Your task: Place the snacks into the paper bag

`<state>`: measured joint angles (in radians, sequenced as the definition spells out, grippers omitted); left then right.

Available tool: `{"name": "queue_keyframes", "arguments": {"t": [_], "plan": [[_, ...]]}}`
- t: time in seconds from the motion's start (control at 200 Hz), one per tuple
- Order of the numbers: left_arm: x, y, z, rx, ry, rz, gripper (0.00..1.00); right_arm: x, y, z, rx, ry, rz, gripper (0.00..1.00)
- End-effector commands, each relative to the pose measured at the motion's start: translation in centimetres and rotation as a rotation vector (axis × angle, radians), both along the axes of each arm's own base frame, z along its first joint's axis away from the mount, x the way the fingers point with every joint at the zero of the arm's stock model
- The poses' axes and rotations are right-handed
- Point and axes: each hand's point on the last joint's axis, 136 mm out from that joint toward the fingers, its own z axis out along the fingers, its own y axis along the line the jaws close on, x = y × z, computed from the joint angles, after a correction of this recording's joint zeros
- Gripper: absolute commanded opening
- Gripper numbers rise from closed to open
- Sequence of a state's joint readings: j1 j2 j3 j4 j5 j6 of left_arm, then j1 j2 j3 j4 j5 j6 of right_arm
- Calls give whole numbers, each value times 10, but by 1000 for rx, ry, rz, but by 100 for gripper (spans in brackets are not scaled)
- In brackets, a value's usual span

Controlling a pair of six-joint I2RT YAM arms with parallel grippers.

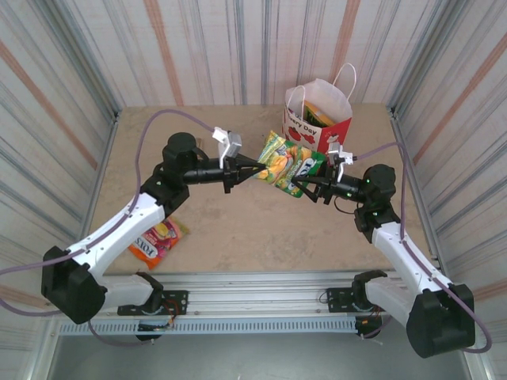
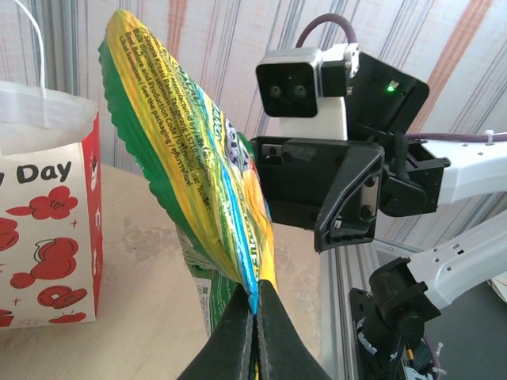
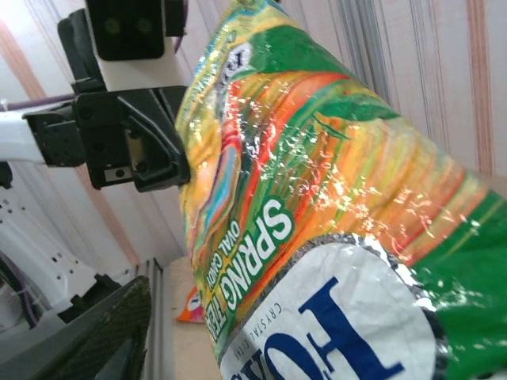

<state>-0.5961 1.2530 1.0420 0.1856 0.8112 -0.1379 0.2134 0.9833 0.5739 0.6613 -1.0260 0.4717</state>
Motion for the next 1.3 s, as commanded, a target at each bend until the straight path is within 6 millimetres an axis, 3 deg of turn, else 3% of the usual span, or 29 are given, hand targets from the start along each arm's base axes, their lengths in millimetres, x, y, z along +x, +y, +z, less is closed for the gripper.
{"name": "queue_keyframes", "arguments": {"t": [0.0, 0.311, 0.546, 0.586, 0.696, 0.787, 0.857, 1.052, 1.293], "plan": [[11, -2, 22, -31, -81, 39, 0, -7, 2, 12, 12, -49, 37, 61], [23, -6, 11, -1, -62, 87, 2, 2, -4, 5, 7, -24, -36, 31], [36, -4, -7, 55, -23, 156, 11, 8, -10, -1, 10, 1, -104, 12], [39, -4, -11, 62, -15, 164, 16, 11, -13, -4, 11, 9, -131, 10], [52, -1, -27, 102, 45, 233, 43, 19, -21, -11, 23, 25, -219, 6], [67, 7, -50, 171, 135, 336, 52, 21, -29, -13, 36, 25, -283, 6], [75, 14, -72, 235, 203, 400, 59, 24, -38, -8, 49, 16, -353, 6], [83, 29, -127, 332, 370, 516, 61, 35, -66, 19, 58, -54, -564, 4], [81, 31, -162, 378, 492, 544, 61, 65, -97, 72, 51, -134, -787, 5]]}}
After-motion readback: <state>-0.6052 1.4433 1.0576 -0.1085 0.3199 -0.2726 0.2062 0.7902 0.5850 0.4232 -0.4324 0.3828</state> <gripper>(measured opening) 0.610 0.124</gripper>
